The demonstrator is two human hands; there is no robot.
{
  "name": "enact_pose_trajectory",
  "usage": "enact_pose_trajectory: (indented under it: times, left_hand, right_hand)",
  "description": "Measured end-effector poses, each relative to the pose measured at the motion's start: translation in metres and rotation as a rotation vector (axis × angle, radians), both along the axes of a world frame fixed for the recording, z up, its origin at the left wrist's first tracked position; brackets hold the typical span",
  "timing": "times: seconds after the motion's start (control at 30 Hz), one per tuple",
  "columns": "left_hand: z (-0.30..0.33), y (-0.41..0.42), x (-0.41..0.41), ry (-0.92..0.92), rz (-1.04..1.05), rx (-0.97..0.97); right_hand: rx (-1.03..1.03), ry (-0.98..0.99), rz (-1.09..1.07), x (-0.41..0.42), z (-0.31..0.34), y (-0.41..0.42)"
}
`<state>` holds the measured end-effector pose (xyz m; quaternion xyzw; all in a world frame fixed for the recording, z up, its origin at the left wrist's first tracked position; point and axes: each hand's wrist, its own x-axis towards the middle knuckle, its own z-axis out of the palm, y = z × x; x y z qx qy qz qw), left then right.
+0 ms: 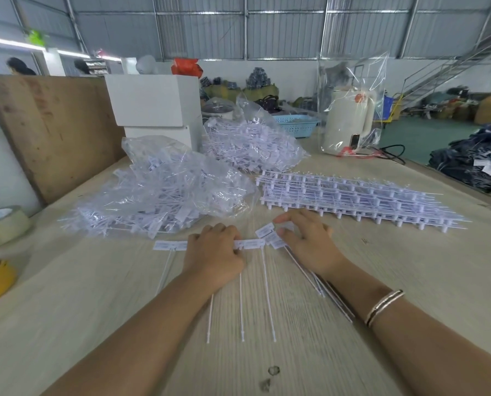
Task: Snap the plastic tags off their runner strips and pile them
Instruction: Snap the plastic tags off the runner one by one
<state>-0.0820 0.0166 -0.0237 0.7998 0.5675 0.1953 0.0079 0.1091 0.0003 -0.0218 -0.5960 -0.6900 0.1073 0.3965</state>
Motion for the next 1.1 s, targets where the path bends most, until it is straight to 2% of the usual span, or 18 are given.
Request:
enact_pose_trajectory:
  times: [0.2,0.37,0.57,0.77,0.9,1.1]
  left_hand:
    - [0.005,-0.007,0.006,-0.033,-0.196,0.133]
    - [0.008,-0.012,0.01,-0.028,-0.183,0.268]
    - [0.008,-0.012,0.011,-0.077,-0.204,0.226]
    - [0.009,-0.013,0.013,-0.16,-0.236,0.153]
    - [0.009,-0.012,0.01,-0.23,-0.266,0.148]
    - [0.005,-0.009,0.007,-0.287,-0.273,0.136]
  right_hand:
    - [-0.113,-0.179,0.055,-0.003,-0.002,0.0]
    - [-0.098,-0.151,0.126,-0.001,-0.002,-0.001]
    - [-0.019,-0.189,0.199,-0.001,0.002,-0.004]
    - [0.03,-0.082,0.235,-0.003,0.006,-0.008]
    - [0.08,0.116,0.2,-0.012,0.005,-0.011]
    - [0.129,-0.002,0.115,-0.013,0.003,-0.011]
